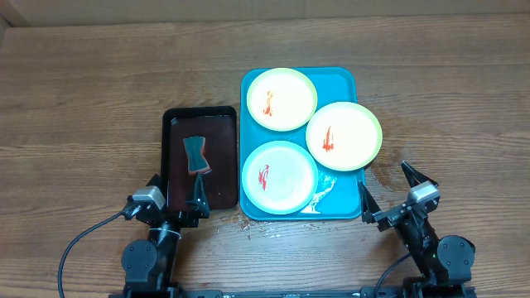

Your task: Clean dirty plates on tray and stack at the side

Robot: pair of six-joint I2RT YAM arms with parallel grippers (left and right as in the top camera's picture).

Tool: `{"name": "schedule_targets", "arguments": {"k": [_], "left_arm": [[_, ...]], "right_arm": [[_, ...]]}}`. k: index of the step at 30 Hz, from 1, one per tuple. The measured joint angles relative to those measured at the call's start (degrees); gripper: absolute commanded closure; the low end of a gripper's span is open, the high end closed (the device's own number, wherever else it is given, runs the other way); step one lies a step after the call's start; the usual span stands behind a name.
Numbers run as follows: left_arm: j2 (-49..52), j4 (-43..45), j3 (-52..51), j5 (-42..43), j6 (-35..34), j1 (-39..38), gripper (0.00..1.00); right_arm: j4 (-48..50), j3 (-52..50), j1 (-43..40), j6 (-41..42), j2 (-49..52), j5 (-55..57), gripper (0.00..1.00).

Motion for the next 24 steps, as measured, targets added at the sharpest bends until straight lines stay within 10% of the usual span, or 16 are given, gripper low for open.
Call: {"name": "schedule_targets", "arguments": {"k": [24], "left_arm": [[0.00,0.00,0.00,0.00,0.00,0.00,0.00]], "right_arm": [[0.00,0.00,0.02,0.04,0.00,0.00,0.00]]}}
